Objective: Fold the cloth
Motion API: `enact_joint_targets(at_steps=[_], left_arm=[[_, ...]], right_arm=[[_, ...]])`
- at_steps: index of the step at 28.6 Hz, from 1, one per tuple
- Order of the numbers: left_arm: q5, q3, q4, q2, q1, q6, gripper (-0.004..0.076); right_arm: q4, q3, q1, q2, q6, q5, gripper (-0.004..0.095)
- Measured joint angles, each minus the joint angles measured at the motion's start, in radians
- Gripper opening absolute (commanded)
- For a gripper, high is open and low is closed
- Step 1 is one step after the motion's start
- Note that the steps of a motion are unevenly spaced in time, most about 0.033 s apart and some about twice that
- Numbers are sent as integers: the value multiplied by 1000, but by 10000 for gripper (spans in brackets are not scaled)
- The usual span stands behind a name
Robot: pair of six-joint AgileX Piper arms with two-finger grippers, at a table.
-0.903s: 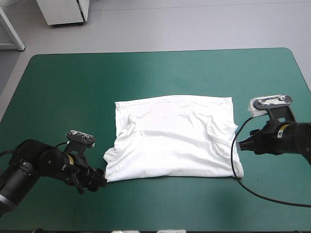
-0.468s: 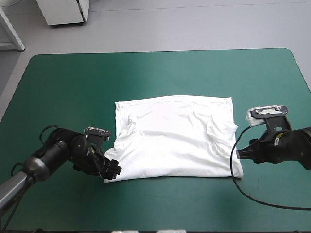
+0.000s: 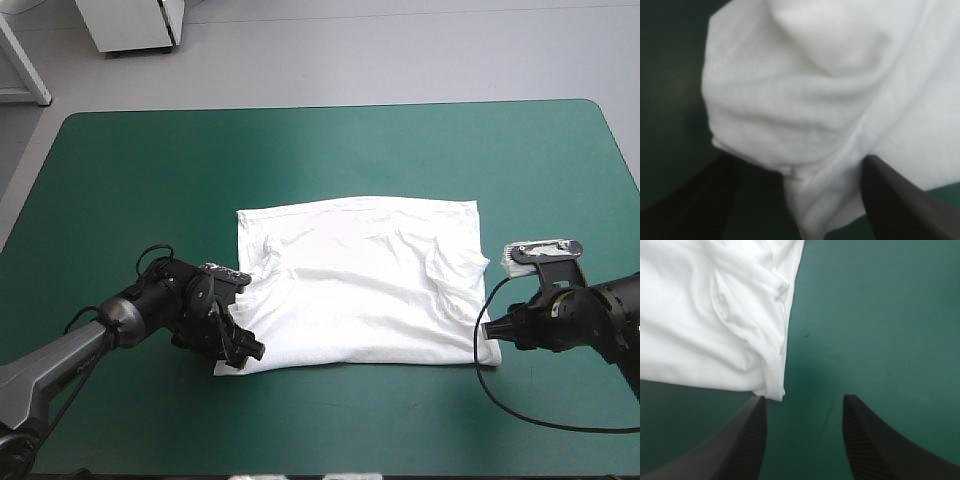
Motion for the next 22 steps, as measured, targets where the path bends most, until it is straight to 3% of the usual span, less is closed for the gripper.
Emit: enact_joint_targets(at_steps=[8, 12, 22], left_arm=[[-3, -35, -11, 56, -38, 6, 100], [-9, -42, -28, 63, -39, 13, 4], [-13, -42, -50, 64, -40, 19, -10]], right_arm=[[25, 167, 0, -2, 12, -145, 460], [98, 239, 0, -2, -21, -228, 460], [120, 277, 0, 157, -41, -344, 501]])
